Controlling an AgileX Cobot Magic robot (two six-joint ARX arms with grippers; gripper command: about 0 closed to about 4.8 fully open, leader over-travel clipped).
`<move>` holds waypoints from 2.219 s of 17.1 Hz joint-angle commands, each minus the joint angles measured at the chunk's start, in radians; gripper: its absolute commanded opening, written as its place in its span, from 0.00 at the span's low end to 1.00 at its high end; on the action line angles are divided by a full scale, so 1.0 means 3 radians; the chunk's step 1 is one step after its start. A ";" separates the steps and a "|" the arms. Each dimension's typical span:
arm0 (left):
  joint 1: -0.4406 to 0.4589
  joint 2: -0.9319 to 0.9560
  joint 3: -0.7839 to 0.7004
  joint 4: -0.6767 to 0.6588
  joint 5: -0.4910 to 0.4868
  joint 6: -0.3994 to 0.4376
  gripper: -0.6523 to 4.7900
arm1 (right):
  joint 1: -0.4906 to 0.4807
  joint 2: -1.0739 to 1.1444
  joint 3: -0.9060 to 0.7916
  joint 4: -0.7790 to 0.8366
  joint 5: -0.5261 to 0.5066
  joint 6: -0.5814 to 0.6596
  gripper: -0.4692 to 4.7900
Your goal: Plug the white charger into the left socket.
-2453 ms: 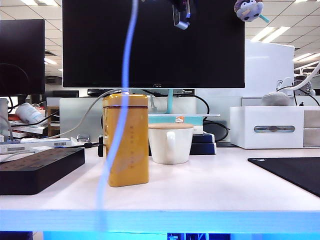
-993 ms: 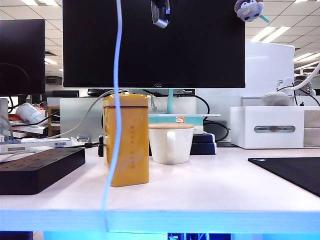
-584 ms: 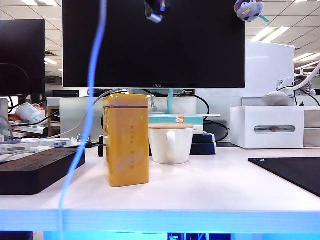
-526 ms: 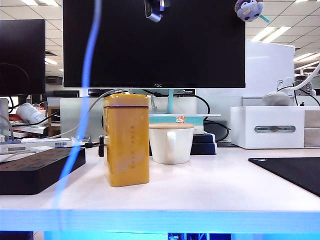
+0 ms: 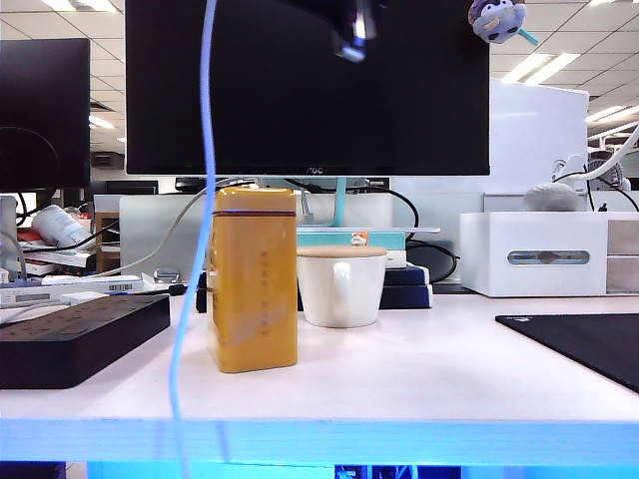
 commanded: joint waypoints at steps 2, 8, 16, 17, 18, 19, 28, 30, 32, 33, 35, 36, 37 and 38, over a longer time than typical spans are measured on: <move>0.0004 -0.0025 0.0015 0.0210 -0.0048 -0.0309 0.28 | -0.0165 -0.0015 0.0011 0.0036 -0.0008 -0.0050 0.56; 0.0573 -0.0046 0.0015 0.0235 0.0276 -0.1830 0.27 | -0.0277 -0.0017 0.0011 0.0065 -0.0210 -0.0852 0.07; 0.1680 -0.0038 0.0014 -0.0401 0.2102 -0.2731 0.27 | -0.0268 -0.0017 0.0011 0.0702 -0.0104 -0.1816 0.07; 0.1761 -0.0038 0.0014 -0.0501 0.2225 -0.2729 0.27 | -0.0267 -0.0017 0.0011 0.0862 -0.0069 -0.1818 0.07; 0.1851 -0.0038 0.0014 -0.0659 0.2399 -0.2730 0.27 | -0.0261 -0.0017 0.0011 0.1016 0.0015 -0.1846 0.07; 0.1873 -0.0038 0.0014 -0.0755 0.2482 -0.2730 0.27 | -0.0253 -0.0017 0.0011 0.1085 0.0085 -0.1916 0.07; 0.1873 0.0248 0.0010 -0.1710 0.1937 -0.2097 0.27 | -0.0245 -0.0015 0.0011 0.1170 0.0256 -0.2139 0.07; 0.1876 0.0472 0.0010 -0.1746 0.1937 -0.1916 0.27 | -0.0245 -0.0015 0.0011 0.1170 0.0254 -0.2139 0.07; 0.1895 0.0711 0.0011 -0.1783 0.1948 -0.1629 0.27 | -0.0245 -0.0015 0.0011 0.1170 0.0254 -0.2218 0.07; 0.1963 0.0963 0.0011 -0.1776 0.2134 -0.1292 0.27 | -0.0163 -0.0013 0.0011 0.1147 0.0257 -0.2996 0.07; 0.2000 0.0958 0.0015 -0.1738 0.2269 -0.1306 0.27 | 0.0024 0.0064 0.0011 0.1115 0.0256 -0.3644 0.07; 0.2013 0.0958 0.0015 -0.1719 0.2384 -0.1306 0.27 | 0.0098 0.0113 0.0011 0.1035 0.0256 -0.3777 0.07; 0.2013 0.0958 0.0015 -0.1712 0.2487 -0.1317 0.27 | 0.0196 0.0191 0.0011 0.0902 0.0266 -0.3932 0.07; 0.2014 0.0958 0.0015 -0.1704 0.2557 -0.1403 0.27 | 0.0237 0.0256 0.0011 0.0793 0.0326 -0.3985 0.07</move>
